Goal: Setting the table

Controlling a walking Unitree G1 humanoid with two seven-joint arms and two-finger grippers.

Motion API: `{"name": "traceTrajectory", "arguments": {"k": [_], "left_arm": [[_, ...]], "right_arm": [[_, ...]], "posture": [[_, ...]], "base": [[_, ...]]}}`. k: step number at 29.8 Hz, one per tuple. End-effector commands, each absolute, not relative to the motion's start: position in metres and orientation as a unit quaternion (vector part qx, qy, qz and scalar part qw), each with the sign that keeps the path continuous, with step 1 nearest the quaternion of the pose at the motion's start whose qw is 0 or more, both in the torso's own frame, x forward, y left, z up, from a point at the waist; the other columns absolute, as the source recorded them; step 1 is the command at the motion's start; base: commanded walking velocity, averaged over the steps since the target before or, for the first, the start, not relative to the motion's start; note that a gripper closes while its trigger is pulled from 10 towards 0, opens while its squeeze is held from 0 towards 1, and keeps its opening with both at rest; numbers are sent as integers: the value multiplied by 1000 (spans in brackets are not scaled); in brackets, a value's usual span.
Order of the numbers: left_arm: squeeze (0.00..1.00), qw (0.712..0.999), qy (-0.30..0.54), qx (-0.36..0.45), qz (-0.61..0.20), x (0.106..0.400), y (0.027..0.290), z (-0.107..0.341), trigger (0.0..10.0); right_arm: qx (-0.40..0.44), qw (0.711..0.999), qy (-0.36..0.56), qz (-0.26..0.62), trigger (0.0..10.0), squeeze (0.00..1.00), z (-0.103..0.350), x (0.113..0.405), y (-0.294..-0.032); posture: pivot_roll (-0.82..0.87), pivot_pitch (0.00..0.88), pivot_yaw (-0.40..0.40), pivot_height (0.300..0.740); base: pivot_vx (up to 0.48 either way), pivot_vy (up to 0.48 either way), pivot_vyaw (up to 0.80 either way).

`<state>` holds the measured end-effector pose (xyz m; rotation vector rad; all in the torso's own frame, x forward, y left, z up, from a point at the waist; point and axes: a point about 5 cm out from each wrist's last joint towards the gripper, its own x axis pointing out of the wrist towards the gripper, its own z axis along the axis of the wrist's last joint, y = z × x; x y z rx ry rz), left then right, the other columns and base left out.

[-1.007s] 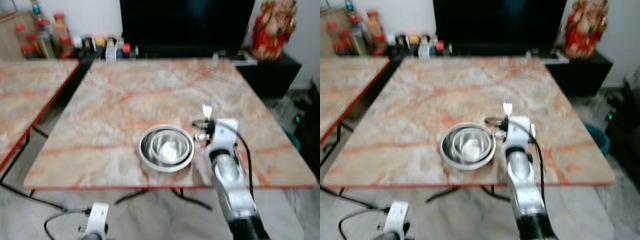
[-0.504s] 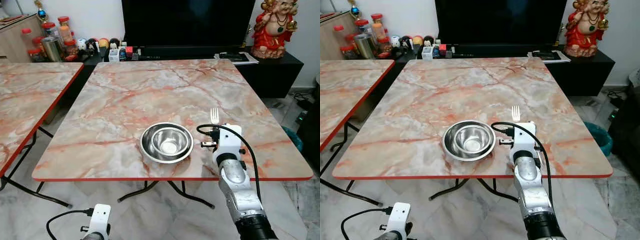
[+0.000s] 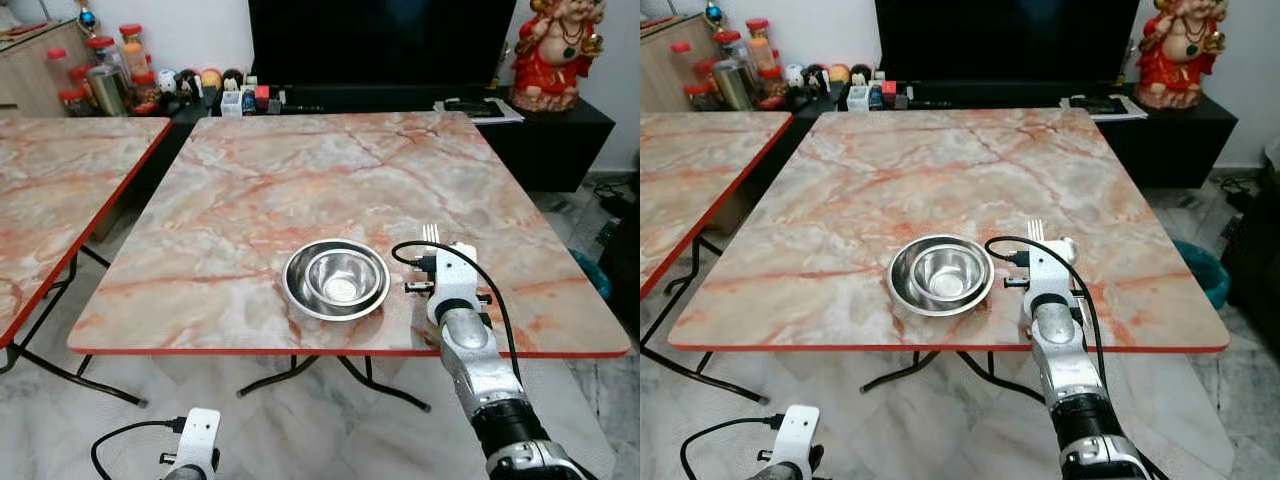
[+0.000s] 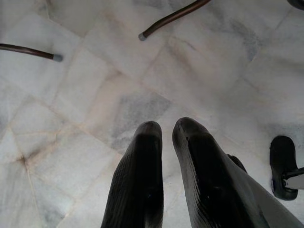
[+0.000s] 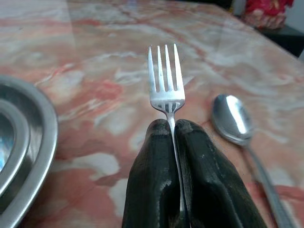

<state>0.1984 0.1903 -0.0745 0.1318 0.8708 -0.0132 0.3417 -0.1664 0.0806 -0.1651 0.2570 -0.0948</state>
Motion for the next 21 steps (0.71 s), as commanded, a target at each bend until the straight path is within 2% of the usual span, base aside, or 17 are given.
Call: {"name": "traceTrajectory", "arguments": {"k": [1,21], "left_arm": [[0,903,424,67,-5,198,194,-75,10000],[0,901,429,65,-8,199,193,-75,10000]], "right_arm": [[-76,988,124,-51,10000,0,85,346,-169],[-76,980,169,-71,10000,0,68,345,-174]], "posture": [[-17,0,17,736],[-18,0,19,736]], "base": [[0,0,0],[0,0,0]]}}
